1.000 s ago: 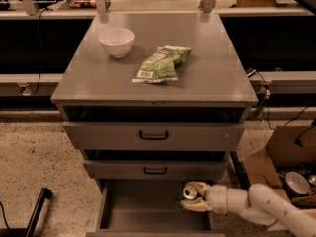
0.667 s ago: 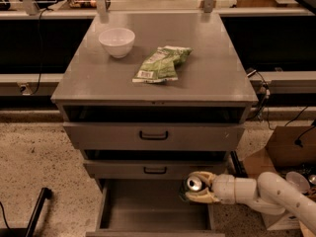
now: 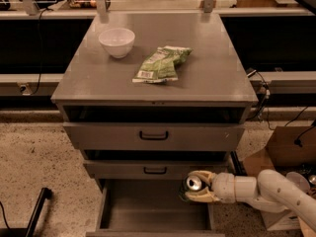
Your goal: Pick green can from bottom drawer and place on counter
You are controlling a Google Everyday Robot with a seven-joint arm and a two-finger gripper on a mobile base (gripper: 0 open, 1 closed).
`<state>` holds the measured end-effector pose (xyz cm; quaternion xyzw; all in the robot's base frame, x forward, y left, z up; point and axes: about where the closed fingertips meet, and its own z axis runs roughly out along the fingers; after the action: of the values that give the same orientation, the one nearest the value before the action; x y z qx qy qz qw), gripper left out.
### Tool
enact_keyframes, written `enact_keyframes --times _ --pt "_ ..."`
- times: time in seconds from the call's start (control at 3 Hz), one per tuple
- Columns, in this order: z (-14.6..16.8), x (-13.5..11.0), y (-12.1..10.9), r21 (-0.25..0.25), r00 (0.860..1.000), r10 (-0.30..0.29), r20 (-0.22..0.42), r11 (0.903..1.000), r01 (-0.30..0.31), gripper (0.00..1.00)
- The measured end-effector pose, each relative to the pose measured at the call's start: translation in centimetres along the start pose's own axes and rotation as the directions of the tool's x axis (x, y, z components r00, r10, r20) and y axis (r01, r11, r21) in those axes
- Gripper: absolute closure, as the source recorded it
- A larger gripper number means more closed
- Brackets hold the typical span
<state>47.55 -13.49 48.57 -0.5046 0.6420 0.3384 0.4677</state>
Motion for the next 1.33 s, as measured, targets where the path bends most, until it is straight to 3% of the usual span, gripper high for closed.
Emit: enact_keyframes --times 0.33,0.67,1.0,1.33 --pt "-0.9 -5.0 3.1 -0.101 0.991 -0.135 -0.024 0.986 0.132 1.0" --pt "-3.0 -14.9 11.9 -0.228 0.934 -0.356 -0.013 0.9109 0.344 1.0" --pt "-3.7 -22.6 16.9 -0.297 0.876 -0.481 -0.024 0.8406 0.453 1.0" --pt "-3.4 -30.6 17.8 -0.328 0.824 -0.56 -0.085 0.7967 0.508 1.0"
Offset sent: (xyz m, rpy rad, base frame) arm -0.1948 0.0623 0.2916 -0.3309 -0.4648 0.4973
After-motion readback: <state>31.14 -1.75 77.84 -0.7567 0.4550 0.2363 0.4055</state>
